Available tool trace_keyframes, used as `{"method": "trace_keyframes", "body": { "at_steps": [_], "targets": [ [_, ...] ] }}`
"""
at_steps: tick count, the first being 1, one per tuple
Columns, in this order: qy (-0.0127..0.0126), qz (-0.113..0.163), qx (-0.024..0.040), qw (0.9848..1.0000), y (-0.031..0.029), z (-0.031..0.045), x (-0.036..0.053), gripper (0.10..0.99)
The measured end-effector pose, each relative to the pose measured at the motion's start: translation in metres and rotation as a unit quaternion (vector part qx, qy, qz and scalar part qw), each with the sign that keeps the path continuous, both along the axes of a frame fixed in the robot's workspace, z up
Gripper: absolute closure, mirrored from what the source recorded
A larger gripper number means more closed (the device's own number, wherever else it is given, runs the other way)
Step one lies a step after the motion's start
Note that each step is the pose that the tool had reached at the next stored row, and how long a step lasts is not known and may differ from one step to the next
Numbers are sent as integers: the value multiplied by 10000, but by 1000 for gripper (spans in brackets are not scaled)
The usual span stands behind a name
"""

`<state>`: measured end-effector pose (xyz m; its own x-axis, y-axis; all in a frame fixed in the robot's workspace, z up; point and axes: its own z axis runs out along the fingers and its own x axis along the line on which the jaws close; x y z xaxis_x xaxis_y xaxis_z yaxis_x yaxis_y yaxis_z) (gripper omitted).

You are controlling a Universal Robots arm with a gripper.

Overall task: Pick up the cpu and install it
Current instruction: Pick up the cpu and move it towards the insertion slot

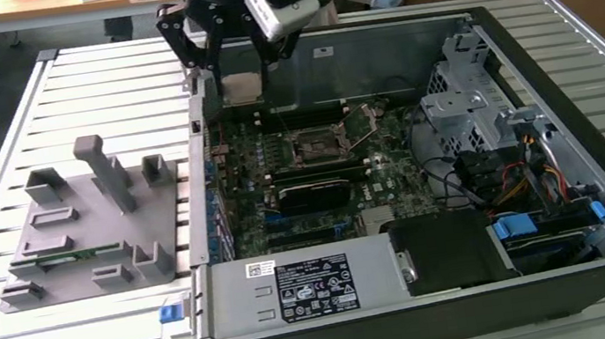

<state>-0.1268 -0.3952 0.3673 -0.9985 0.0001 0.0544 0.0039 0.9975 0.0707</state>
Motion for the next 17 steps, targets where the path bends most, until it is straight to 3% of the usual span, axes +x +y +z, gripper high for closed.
{"method": "trace_keyframes", "body": {
  "at_steps": [8, 17],
  "targets": [
    [2, 7, 0, 10000, 30, -2, 130, 557],
    [3, 14, 1, 10000, 84, -5, 364, 557]
  ]
}}
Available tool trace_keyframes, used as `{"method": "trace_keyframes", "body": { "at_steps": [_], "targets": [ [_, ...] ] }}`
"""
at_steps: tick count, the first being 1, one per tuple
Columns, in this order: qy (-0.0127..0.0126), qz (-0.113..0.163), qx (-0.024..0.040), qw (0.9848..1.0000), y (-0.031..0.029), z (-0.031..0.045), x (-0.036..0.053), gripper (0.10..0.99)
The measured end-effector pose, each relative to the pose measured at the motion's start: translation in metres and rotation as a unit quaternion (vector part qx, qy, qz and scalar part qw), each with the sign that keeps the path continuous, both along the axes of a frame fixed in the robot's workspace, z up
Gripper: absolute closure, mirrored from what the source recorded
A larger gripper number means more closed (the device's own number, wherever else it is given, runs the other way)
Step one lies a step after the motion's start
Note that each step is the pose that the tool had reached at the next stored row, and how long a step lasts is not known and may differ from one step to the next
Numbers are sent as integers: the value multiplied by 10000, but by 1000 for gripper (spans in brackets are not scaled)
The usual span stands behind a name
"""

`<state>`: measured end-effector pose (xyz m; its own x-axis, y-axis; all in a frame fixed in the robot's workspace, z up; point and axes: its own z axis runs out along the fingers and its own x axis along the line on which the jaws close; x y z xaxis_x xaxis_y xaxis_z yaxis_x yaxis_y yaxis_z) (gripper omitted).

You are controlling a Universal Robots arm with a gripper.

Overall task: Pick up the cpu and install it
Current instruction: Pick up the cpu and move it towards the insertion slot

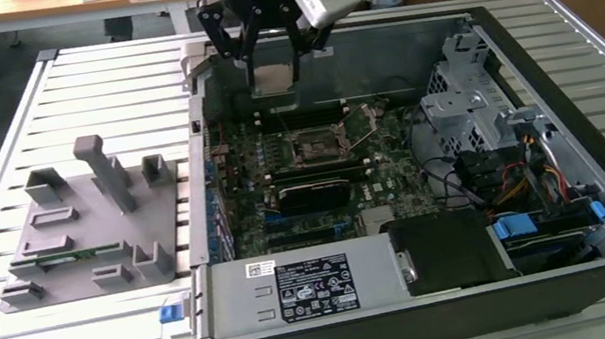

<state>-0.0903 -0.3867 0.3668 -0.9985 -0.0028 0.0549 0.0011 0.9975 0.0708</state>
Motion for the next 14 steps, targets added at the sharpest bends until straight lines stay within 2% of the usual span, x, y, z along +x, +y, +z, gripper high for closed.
{"method": "trace_keyframes", "body": {
  "at_steps": [5, 14],
  "targets": [
    [0, 0, 0, 10000, 40, -2, 116, 557],
    [0, 0, 0, 10000, 75, -4, 309, 557]
  ]
}}
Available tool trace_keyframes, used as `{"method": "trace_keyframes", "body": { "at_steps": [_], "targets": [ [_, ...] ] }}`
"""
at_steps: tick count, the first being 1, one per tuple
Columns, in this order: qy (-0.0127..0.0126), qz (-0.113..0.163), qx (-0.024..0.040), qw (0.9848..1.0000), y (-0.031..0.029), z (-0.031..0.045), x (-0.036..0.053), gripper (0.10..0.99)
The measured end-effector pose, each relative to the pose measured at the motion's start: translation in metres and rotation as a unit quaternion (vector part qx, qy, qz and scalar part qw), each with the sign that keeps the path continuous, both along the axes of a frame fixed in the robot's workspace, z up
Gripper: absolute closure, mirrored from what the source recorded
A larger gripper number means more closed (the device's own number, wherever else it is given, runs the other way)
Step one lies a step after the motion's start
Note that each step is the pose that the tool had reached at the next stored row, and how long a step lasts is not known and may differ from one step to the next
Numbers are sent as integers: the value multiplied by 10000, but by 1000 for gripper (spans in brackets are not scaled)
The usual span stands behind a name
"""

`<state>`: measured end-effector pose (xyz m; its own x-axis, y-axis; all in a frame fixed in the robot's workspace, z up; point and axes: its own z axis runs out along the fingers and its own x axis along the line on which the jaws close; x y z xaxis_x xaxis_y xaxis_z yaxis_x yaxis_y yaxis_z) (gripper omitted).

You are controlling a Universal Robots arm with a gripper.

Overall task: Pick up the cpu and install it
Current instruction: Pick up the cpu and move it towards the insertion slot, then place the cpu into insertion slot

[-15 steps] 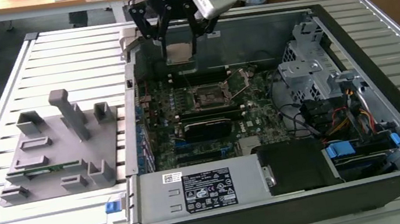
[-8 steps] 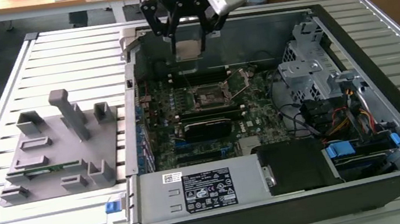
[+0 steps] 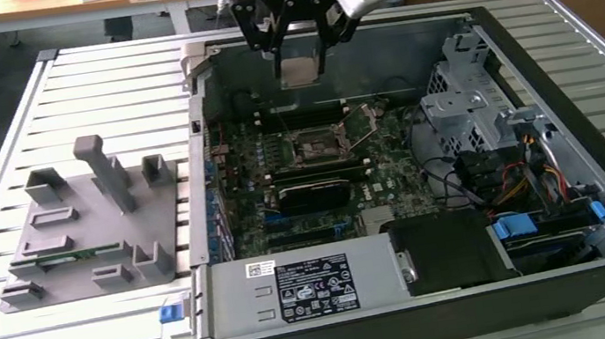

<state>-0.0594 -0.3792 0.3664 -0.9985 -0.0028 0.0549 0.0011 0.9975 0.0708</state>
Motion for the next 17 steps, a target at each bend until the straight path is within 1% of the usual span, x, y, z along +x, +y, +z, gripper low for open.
{"method": "trace_keyframes", "body": {
  "at_steps": [8, 17],
  "targets": [
    [0, 0, 0, 10000, 10, 0, 175, 557],
    [0, -23, -1, 10000, 11, -1, 191, 557]
  ]
}}
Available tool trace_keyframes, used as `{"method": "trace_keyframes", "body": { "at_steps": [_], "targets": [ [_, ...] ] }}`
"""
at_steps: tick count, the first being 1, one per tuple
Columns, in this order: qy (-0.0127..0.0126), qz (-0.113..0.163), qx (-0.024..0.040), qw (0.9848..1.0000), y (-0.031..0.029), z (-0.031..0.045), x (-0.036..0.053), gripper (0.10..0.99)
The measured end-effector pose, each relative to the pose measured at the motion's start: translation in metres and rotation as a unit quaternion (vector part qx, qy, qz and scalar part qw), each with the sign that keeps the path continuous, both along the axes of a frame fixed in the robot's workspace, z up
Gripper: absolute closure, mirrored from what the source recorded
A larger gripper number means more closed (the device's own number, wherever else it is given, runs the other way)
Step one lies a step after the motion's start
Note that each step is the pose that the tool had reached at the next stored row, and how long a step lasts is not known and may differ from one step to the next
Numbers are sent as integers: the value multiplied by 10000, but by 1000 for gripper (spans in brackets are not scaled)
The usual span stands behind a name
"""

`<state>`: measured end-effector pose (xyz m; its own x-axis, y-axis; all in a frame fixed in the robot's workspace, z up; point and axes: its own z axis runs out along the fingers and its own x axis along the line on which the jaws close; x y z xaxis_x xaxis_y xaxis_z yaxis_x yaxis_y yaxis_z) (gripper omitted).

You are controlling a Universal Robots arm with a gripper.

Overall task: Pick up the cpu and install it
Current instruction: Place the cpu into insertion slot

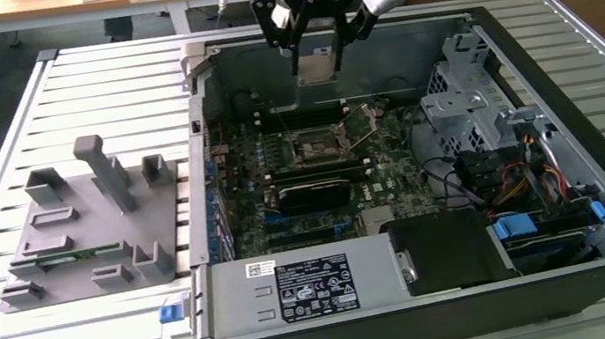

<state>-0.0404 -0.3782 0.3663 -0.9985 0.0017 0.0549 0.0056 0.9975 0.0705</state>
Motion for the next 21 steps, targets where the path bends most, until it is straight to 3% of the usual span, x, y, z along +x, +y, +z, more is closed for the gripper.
{"method": "trace_keyframes", "body": {
  "at_steps": [6, 11, 15, 21],
  "targets": [
    [0, -317, -4, 9995, 6, -8, 7, 557],
    [0, -740, -5, 9973, 7, -17, 7, 557],
    [0, -1088, -6, 9941, 7, -26, 7, 557],
    [0, -1580, -7, 9874, 7, -37, 7, 557]
  ]
}}
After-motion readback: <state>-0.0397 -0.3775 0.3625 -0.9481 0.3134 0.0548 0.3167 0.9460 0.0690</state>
